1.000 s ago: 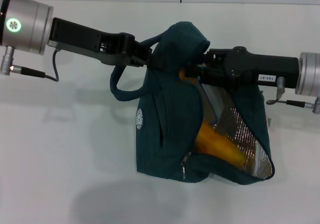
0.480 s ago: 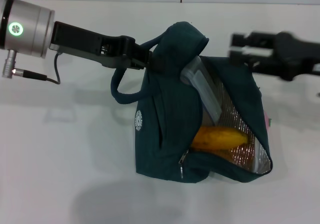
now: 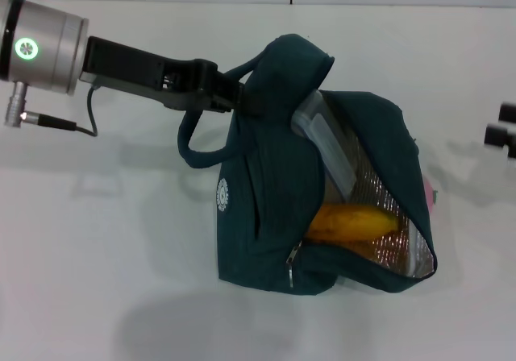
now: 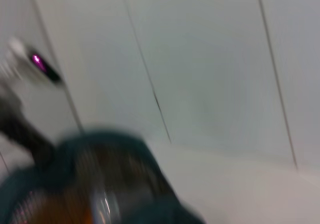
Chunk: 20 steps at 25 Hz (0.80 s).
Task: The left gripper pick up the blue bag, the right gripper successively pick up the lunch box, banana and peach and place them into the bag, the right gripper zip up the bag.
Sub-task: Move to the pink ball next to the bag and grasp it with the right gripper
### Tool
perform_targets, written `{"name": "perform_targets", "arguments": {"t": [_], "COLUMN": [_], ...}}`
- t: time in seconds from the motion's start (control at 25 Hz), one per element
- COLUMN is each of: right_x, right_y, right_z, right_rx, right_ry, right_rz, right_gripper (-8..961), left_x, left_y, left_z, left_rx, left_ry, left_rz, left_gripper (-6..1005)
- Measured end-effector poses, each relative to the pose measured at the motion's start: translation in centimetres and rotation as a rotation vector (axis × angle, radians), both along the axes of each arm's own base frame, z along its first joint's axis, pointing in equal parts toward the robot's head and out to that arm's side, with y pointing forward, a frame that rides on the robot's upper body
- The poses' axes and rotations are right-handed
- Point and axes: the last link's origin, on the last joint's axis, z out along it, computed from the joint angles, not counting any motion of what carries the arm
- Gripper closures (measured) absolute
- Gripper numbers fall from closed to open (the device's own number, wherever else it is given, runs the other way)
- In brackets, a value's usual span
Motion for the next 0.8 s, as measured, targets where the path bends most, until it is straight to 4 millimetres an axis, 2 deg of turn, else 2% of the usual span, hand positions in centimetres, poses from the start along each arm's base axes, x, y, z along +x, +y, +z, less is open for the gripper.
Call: {"name": "perform_targets", "arguments": {"t": [0.12, 0.32, 0.8], "right_x": [1.1, 1.1, -0.2], "right_y": [-0.7, -1.5, -0.1], "right_z": [-1.9, -4.9, -8.0], "right_rx": [-0.037, -0.100, -0.129], "right_ry": [-0.072, -0.118, -0.189], "right_rz": [-0.031, -0.021, -0.008], "right_gripper": [405, 422, 462], "left_x": [0.0, 0.0, -0.1], "left_y": [0.1, 0.2, 0.1], "left_z": [0.0, -0.1, -0.1], "left_rx": [0.005, 0.011, 0.009], "left_ry": [0.002, 0.005, 0.002], "left_rz": [0.001, 0.002, 0.007], "left_gripper": [956, 956, 956]}}
